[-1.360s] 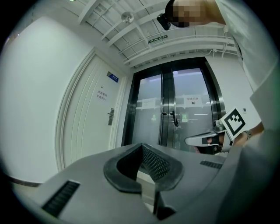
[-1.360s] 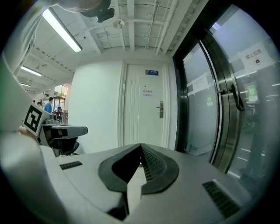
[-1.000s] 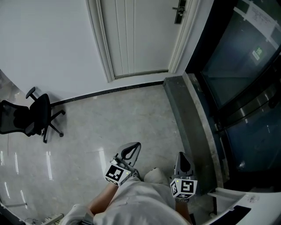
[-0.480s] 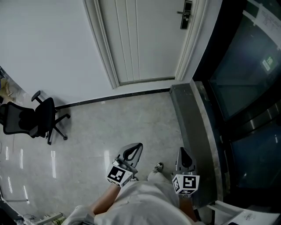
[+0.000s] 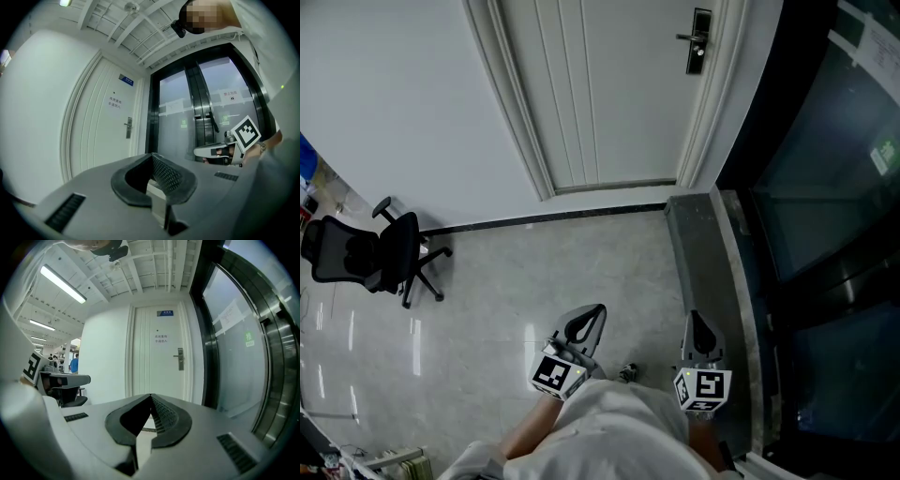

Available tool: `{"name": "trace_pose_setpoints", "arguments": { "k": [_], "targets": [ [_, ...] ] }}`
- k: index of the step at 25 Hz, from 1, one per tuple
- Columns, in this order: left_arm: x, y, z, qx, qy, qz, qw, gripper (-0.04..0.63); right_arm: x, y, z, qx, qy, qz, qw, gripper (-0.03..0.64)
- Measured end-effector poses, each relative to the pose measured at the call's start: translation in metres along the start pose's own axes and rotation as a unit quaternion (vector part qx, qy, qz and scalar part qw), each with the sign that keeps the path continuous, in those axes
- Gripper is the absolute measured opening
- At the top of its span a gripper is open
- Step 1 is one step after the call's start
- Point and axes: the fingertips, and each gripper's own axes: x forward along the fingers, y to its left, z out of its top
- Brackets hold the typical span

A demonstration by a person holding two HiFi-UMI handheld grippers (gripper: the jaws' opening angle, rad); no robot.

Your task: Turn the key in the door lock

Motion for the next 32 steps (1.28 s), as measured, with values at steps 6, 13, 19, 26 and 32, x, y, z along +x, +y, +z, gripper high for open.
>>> {"name": "trace_pose_setpoints", "arguments": {
  "k": [6, 13, 19, 26, 32],
  "targets": [
    [0.03, 0.005, 0.006, 0.006, -0.006, 0.0, 1.0, 0.003, 0.02, -0.021, 0.003, 0.007, 0.0, -0.002, 1.0, 0.002],
    [0.086, 0.029, -0.004, -0.007, 0.004, -0.022, 0.9997, 0.003, 0.058, -0.046, -0.004, 0.004, 0.016, -0.03, 0.999, 0.002],
    [0.15, 0.073, 0.004, 0.002, -0.004, -0.036, 0.9993, 0.003, 0.112, -0.076, 0.009, 0.007, 0.023, -0.058, 0.998, 0.002],
    [0.218, 0.133, 0.009, -0.008, 0.0, -0.048, 0.9988, 0.003, 0.186, -0.1, 0.033, -0.003, 0.025, -0.092, 0.995, 0.002],
    [0.262, 0.184, 0.017, -0.001, -0.006, -0.07, 0.9975, 0.003, 0.244, -0.098, 0.04, -0.011, 0.032, -0.105, 0.994, 0.002]
  ]
}}
